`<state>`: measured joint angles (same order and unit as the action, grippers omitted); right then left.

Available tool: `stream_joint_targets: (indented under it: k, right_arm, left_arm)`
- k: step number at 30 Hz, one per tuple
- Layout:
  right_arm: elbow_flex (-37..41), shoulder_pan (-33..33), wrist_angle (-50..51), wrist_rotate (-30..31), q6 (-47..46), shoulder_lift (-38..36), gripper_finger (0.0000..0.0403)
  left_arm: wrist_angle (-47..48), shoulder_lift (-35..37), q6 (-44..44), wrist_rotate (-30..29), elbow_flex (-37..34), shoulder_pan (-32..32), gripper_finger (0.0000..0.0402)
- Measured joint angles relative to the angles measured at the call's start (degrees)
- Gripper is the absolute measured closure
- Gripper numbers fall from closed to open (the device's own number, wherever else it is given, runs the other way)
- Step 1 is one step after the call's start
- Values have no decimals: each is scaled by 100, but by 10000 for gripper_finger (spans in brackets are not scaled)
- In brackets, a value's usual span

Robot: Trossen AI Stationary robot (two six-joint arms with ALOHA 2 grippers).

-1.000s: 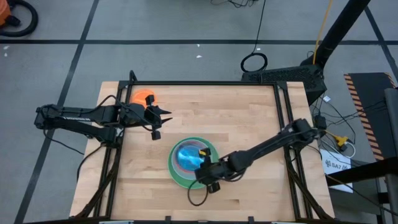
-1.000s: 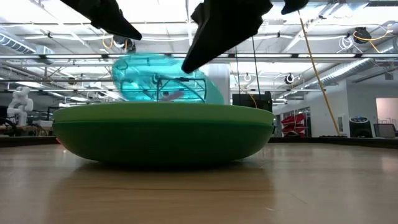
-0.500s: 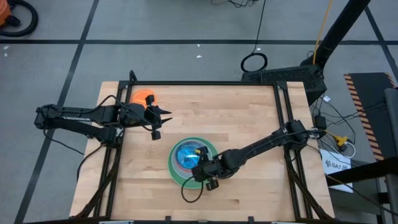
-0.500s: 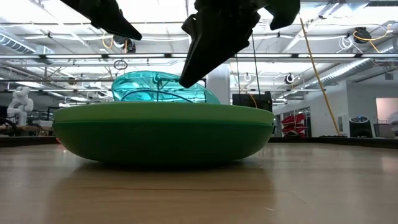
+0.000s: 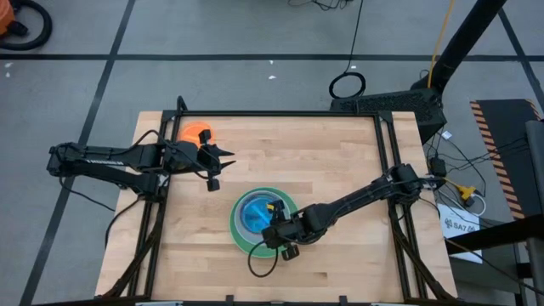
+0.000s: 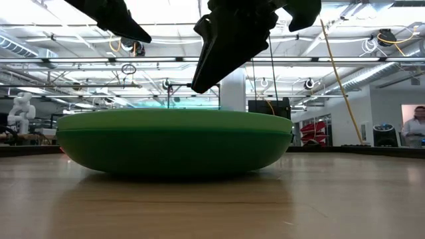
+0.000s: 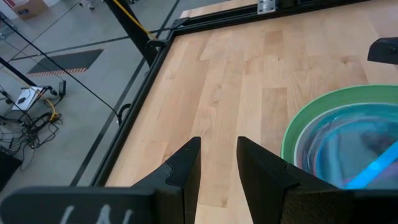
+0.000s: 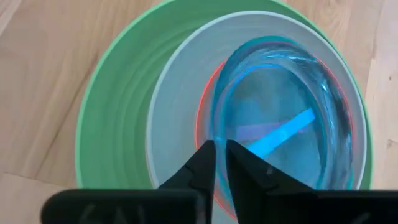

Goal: Stack plastic plates
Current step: Stack the small blue plate on the small pink plate, then stack the small orange plate on the small blue plate

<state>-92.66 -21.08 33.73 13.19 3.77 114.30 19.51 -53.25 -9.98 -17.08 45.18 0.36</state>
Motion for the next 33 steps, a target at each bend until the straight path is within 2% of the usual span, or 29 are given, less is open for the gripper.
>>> stream_joint_targets:
  k: [9,16,20,27,30,33]
  right_arm:
    - [0,0,-1,8,-2,0,304]
    - [0,6,146,38,-6,-4,273]
    - [2,27,649,432,-273,-151,271]
    - [56,126,1926,1182,-643,-825,287]
    - [547,243,1576,1231,-502,-1364,294]
    - [1546,409,526,1235,-224,-2034,300]
  left_arm:
    - [-2,0,13,0,0,-1,291]
    - [-3,0,20,0,-1,-2,291]
    - [-4,0,72,0,1,-2,291]
    - [-3,0,499,-1,-1,0,291]
    - [6,0,830,0,-1,11,291]
    - [103,0,1183,-15,-1,100,291]
